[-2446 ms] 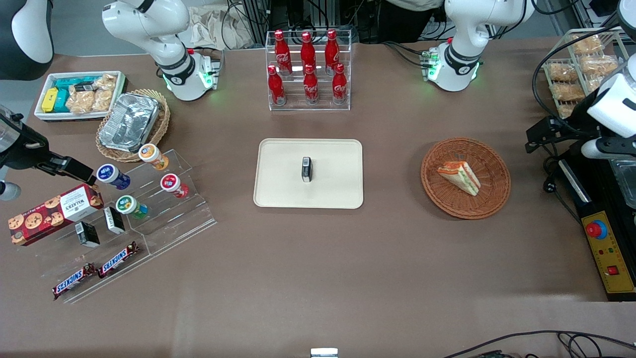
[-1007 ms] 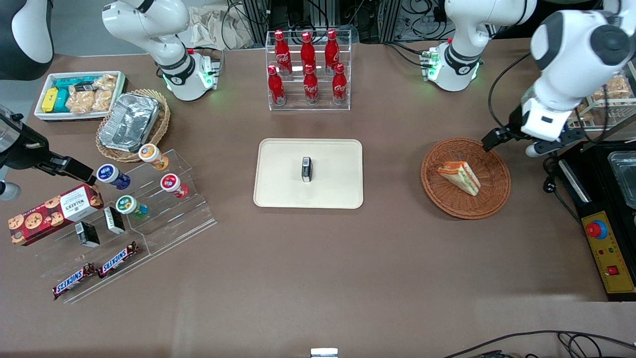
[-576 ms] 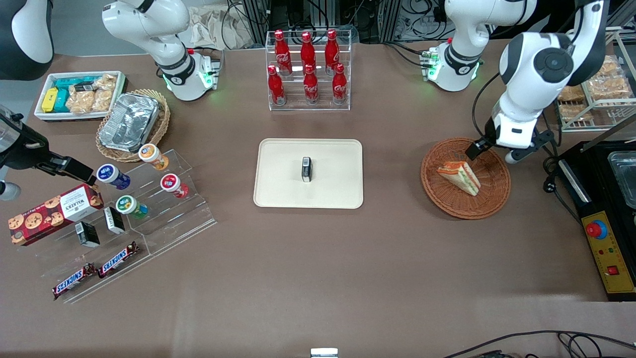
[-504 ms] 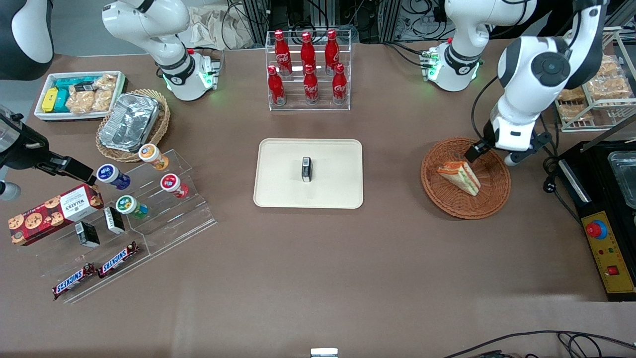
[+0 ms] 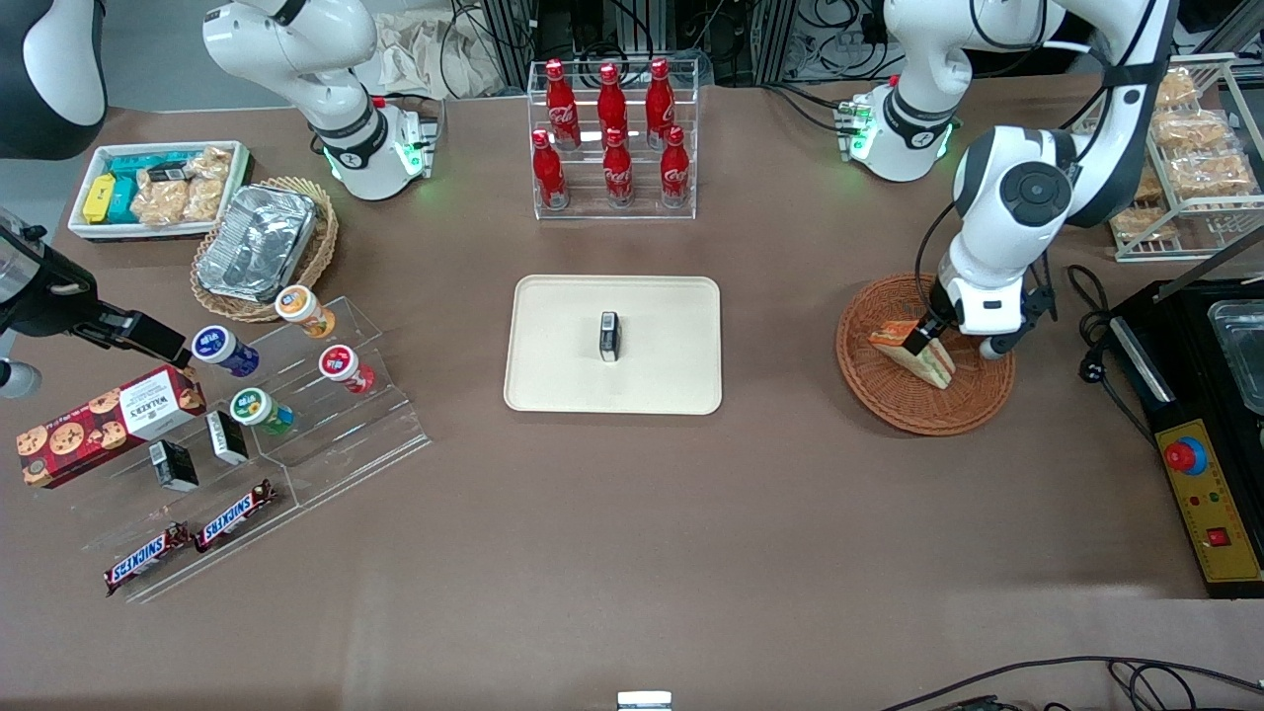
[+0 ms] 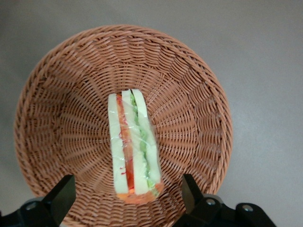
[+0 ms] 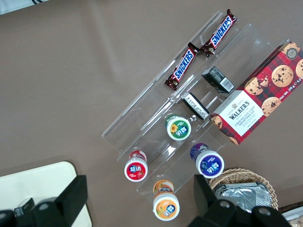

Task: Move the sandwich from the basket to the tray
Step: 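Lower the left gripper and close it on the wrapped sandwich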

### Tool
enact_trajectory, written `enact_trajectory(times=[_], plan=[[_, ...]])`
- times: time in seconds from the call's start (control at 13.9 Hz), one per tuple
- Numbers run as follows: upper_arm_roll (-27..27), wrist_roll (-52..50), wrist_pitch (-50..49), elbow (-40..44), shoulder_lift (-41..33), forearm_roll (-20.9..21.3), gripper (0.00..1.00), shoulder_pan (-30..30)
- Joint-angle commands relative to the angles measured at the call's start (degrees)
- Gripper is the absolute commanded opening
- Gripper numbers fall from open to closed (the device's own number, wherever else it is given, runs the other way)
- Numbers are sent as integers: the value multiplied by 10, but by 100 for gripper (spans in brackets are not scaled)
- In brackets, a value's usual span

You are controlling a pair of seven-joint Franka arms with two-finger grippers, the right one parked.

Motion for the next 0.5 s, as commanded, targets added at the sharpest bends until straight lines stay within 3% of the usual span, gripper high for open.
enact_trajectory(times=[0.0,0.22,0.43], plan=[[-1,-42,20,-2,16,15,100,-9],[-1,-65,38,-6,33,16,100,-14],[0,-121,94,-44,40,85,100,-13]])
